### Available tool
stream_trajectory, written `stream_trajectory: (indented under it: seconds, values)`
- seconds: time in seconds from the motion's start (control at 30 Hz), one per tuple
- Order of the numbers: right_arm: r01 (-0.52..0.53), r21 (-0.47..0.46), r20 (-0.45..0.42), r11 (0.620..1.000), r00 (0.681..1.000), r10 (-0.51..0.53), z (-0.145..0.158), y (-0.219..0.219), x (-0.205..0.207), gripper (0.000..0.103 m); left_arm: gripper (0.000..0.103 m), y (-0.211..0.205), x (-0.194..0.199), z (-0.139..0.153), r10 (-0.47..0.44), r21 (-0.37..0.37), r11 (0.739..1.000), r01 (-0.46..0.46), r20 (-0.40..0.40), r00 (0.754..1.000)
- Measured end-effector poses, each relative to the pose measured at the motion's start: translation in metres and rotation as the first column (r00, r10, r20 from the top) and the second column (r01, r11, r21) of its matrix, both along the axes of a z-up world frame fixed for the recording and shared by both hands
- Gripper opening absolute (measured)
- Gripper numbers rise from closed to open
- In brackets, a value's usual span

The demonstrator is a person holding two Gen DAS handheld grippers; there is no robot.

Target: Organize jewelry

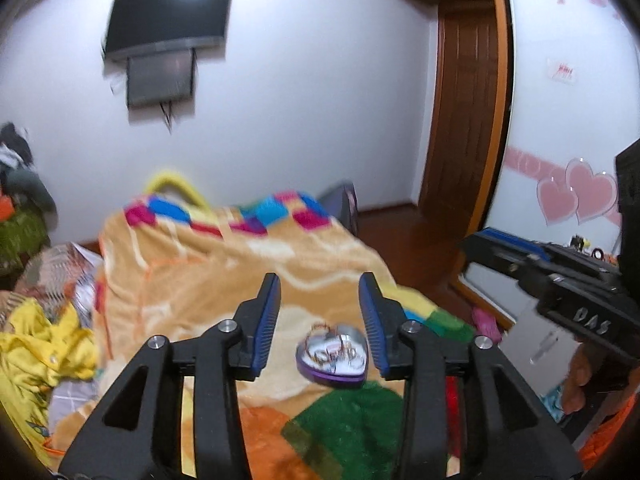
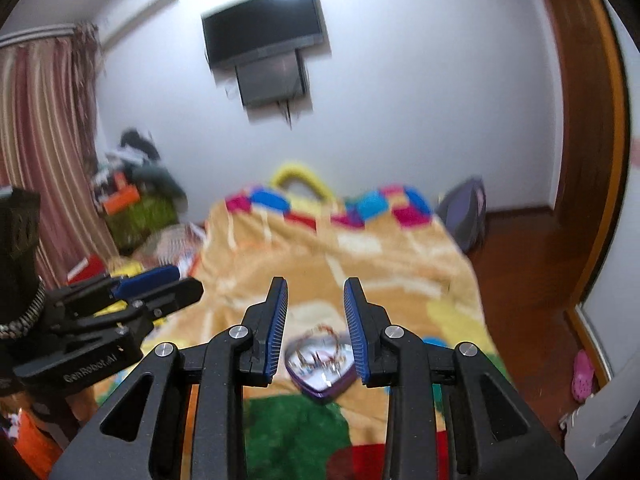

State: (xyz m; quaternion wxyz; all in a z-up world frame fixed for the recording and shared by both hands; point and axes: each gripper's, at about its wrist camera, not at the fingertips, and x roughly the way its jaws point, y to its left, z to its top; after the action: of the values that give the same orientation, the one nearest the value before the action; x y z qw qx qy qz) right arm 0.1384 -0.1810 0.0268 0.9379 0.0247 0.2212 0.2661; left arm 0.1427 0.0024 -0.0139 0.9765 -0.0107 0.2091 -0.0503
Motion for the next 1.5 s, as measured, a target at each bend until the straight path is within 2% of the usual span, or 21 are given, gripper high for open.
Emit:
stream_trajectory:
  seconds: [0.1, 0.17, 0.33, 0.37, 0.43, 0.47, 0.5, 0.7, 0.73, 1.5]
  values:
    - [0.016, 0.023, 0.107, 1.0, 0.994, -0.018, 0.025, -0.006, -0.033, 0.026, 0.052, -0.003, -0.028, 0.018, 0.024, 0.015, 1.0, -0.025, 0.089, 0.996]
    - [0.024, 0.035, 0.162, 0.999, 0.986, -0.03, 0.035, -0.008, -0.051, 0.026, 0.063, -0.005, -0.046, 0.028, 0.042, 0.022, 0.999, -0.045, 0.131, 0.99]
    - [0.056, 0.065, 0.253, 0.996, 0.965, -0.071, 0.049, -0.012, -0.084, 0.026, 0.07, -0.005, -0.075, 0.04, 0.102, 0.03, 0.993, -0.111, 0.209, 0.973]
    - [0.06, 0.07, 0.259, 0.996, 0.963, -0.076, 0.05, -0.012, -0.087, 0.028, 0.074, -0.005, -0.081, 0.042, 0.11, 0.029, 0.993, -0.119, 0.221, 0.969]
    - [0.074, 0.077, 0.262, 0.994, 0.961, -0.091, 0.049, -0.011, -0.088, 0.039, 0.085, -0.005, -0.089, 0.044, 0.113, 0.023, 0.992, -0.121, 0.236, 0.965]
    - [0.091, 0.081, 0.27, 0.993, 0.957, -0.11, 0.049, -0.011, -0.091, 0.049, 0.09, -0.005, -0.092, 0.045, 0.115, 0.02, 0.992, -0.124, 0.246, 0.962]
    - [0.103, 0.081, 0.277, 0.991, 0.953, -0.122, 0.048, -0.01, -0.091, 0.056, 0.092, -0.004, -0.093, 0.044, 0.118, 0.019, 0.992, -0.127, 0.255, 0.96]
    - [0.155, 0.068, 0.297, 0.986, 0.94, -0.169, 0.045, -0.003, -0.093, 0.082, 0.097, -0.011, -0.108, 0.043, 0.134, 0.035, 0.988, -0.15, 0.284, 0.949]
    - [0.161, 0.069, 0.297, 0.985, 0.939, -0.174, 0.045, -0.002, -0.094, 0.084, 0.098, -0.012, -0.109, 0.042, 0.136, 0.035, 0.988, -0.152, 0.284, 0.949]
    - [0.162, 0.031, 0.273, 0.986, 0.948, -0.164, 0.037, -0.012, -0.107, 0.085, 0.099, -0.008, -0.11, 0.036, 0.135, 0.023, 0.989, -0.147, 0.266, 0.954]
